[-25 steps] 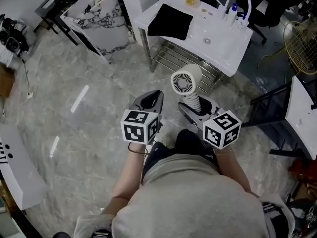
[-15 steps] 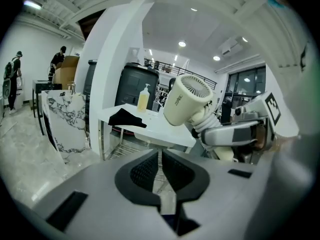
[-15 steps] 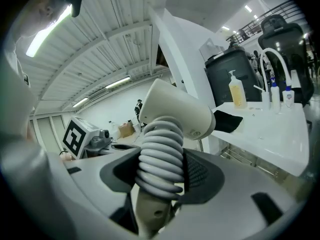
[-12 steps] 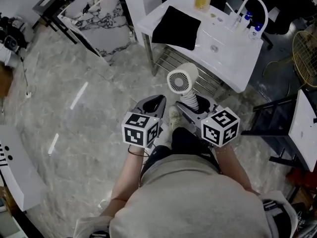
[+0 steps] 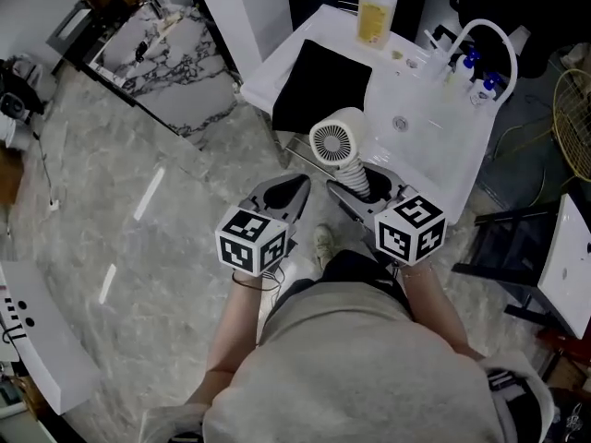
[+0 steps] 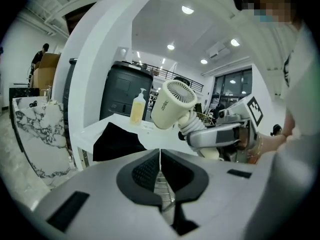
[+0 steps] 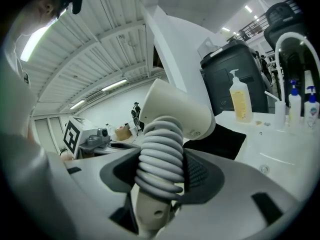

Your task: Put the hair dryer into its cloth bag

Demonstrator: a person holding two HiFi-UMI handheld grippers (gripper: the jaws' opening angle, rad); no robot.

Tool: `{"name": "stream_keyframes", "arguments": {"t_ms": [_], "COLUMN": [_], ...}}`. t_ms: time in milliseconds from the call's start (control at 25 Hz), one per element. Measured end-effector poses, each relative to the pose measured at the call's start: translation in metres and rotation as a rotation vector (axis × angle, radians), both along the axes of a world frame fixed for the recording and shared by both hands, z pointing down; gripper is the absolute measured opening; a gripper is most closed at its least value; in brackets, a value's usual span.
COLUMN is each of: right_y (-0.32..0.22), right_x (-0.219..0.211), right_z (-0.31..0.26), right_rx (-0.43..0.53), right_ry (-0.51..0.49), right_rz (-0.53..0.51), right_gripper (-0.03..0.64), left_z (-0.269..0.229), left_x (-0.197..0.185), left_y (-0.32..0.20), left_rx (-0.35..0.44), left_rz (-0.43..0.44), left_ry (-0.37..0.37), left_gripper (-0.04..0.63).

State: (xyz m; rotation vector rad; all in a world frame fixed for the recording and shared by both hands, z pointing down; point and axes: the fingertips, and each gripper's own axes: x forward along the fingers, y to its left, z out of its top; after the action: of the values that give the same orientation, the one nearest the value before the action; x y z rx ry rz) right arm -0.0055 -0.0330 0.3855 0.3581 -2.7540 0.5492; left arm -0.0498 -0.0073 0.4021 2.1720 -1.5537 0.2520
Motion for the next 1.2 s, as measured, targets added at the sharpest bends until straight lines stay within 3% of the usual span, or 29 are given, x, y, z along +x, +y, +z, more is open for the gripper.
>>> {"name": "stream_keyframes", "arguments": {"t_ms": [400,680,1000,1200], "right_y": [-0.092,-0.111,-0.112,-0.115], "right_x": [-0.021,-0.013,-0.01,-0.014], "right_z": [0.004,0.01,0.019,0.028], "right_rx": [-0.022,-0.049,-0.074,-0.079], "right_ry": [-0.021,-0.031,-0.016,0.023], "right_rz": [-0.005,0.021,0.062,0.093], "right_gripper": [0.229,0.229,0.229,0.229], "left_z": [0.01,0.031,0.047,0.059], "left_x": [-0.047,-0.048,-0.068,-0.082], "left_y": [-0.089,-0.101,-0.107,-0.111], "left_rx": [-0.037,-0.12,-0.157,-0.18], "left_rz": [-0.143,-0.082,-0.045,-0.005], "left_ry": [0.03,-0.13,-0.284,-0.26], "left_gripper": [0.014,0.014,0.028,0.045]}}
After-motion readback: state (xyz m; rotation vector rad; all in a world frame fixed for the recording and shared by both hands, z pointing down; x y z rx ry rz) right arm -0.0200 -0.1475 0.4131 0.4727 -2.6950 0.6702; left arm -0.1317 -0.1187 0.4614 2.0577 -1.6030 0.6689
